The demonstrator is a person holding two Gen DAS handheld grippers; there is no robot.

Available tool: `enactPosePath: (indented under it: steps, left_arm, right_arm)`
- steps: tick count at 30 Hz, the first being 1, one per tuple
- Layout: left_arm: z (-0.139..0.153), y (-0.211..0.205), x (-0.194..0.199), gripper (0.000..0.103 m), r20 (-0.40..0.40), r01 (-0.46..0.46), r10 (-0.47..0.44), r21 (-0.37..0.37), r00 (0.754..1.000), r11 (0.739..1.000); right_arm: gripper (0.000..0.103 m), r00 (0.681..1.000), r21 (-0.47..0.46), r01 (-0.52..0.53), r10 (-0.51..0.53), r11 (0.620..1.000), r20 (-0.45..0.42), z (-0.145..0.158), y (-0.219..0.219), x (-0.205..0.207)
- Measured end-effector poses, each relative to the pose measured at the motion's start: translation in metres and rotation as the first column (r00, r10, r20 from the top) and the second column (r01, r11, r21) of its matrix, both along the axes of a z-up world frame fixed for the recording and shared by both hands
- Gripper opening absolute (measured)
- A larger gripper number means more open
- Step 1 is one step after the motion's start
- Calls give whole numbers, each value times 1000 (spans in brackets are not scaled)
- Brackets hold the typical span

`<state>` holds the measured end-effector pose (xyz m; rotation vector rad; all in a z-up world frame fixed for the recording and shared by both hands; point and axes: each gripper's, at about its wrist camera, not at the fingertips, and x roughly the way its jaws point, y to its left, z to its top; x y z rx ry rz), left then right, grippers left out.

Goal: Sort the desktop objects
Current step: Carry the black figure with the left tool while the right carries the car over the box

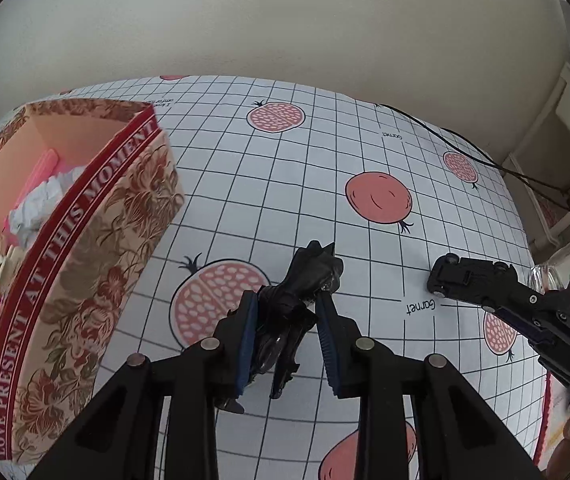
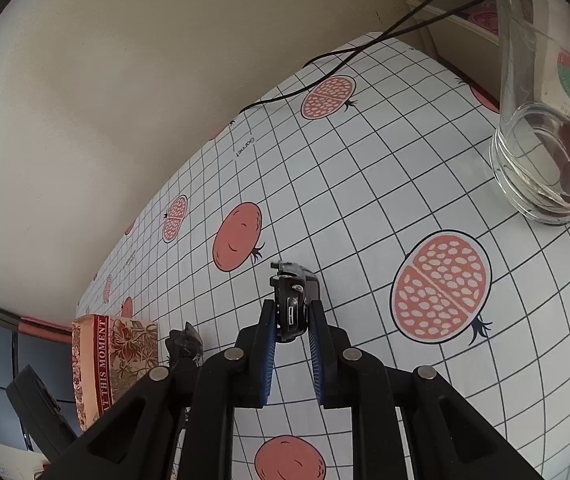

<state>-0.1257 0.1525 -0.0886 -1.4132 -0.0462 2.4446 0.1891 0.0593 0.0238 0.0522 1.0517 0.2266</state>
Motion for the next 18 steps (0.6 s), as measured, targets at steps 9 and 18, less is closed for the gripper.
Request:
enactPosePath:
  steps: [9,18]
  left_arm:
    - [4,-34,8,29,81,-81,72,102,994,991]
    - [38,-62,3,29,73,-117,99,297,992,948]
  right_arm:
    - [17,999,12,-41,41,999,28,14,9,-19]
    - [17,987,31,-98,93,995,129,47,28,-35]
